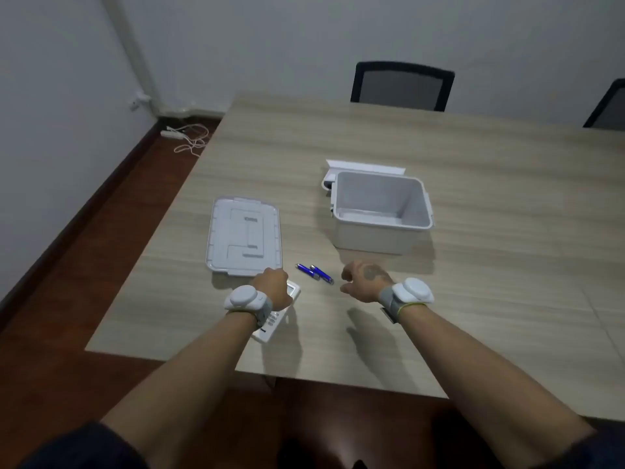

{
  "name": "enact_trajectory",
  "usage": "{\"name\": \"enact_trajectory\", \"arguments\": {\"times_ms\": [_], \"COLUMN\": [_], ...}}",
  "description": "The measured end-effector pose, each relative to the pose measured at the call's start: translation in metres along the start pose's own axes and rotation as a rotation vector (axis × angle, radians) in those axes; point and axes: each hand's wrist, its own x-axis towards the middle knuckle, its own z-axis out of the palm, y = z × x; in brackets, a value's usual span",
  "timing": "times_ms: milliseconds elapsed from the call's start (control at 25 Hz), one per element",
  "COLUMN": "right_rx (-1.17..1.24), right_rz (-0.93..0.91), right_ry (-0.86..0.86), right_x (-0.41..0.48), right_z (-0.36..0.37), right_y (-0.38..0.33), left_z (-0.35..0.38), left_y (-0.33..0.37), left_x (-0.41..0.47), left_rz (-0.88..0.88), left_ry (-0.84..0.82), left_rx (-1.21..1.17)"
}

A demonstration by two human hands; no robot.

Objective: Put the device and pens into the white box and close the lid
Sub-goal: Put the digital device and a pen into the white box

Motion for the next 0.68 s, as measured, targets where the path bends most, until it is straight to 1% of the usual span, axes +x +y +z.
{"name": "enact_trajectory", "arguments": {"times_ms": [200,360,440,560,680], "right_rx": [0.047,-0.023,-0.021,-0.016,-0.039], "right_rz": [0.015,-0.035,-0.034,-0.01,0.052], "right_ry": [-0.016,-0.077,-0.088,-0.044,0.11], "right_x": [0.032,0.061,0.072,0.073,0.065], "right_z": [0.021,0.047,0.059,0.065,0.066], "right_y": [-0.009,-0.01,-0.009,-0.009,0.001], "left_z": [0.022,0.035,0.041,0.048,0.05], "left_y": [-0.013,-0.018,-0.018,-0.019,-0.018], "left_x": [0.01,0.017,0.019,0.023,0.024], "left_rz": [-0.108,-0.141,-0.155,-0.157,-0.157], "left_ry": [-0.017,-0.053,-0.046,-0.019,-0.01], "left_rx": [-0.001,0.004,-0.002,-0.006,-0.004]}}
